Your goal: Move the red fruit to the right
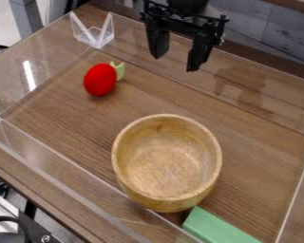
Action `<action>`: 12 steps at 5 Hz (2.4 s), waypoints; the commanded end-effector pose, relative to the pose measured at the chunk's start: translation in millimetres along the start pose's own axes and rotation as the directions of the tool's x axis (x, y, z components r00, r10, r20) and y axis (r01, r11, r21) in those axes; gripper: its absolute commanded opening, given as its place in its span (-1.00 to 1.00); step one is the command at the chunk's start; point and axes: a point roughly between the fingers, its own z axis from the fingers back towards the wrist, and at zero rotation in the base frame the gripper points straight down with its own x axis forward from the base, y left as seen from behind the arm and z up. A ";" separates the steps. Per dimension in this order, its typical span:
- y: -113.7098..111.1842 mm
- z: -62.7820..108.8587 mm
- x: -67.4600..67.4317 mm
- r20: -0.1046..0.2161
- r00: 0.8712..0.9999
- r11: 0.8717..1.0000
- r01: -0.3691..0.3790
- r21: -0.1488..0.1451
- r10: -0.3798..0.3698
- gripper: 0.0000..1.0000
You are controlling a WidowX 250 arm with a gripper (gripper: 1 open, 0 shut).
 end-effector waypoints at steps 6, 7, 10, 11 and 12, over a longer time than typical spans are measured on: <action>118.4 -51.7 -1.6 0.160 0.981 0.990 -0.124 0.069 0.111 1.00; 121.9 -59.4 0.5 0.165 0.979 0.989 -0.134 0.070 0.121 1.00; 147.8 -83.7 28.6 0.180 0.966 0.980 -0.195 0.040 0.185 1.00; 145.2 -73.8 27.8 0.180 0.968 0.983 -0.184 0.023 0.177 1.00; 137.7 -60.8 25.7 0.184 0.970 0.986 -0.164 0.001 0.161 1.00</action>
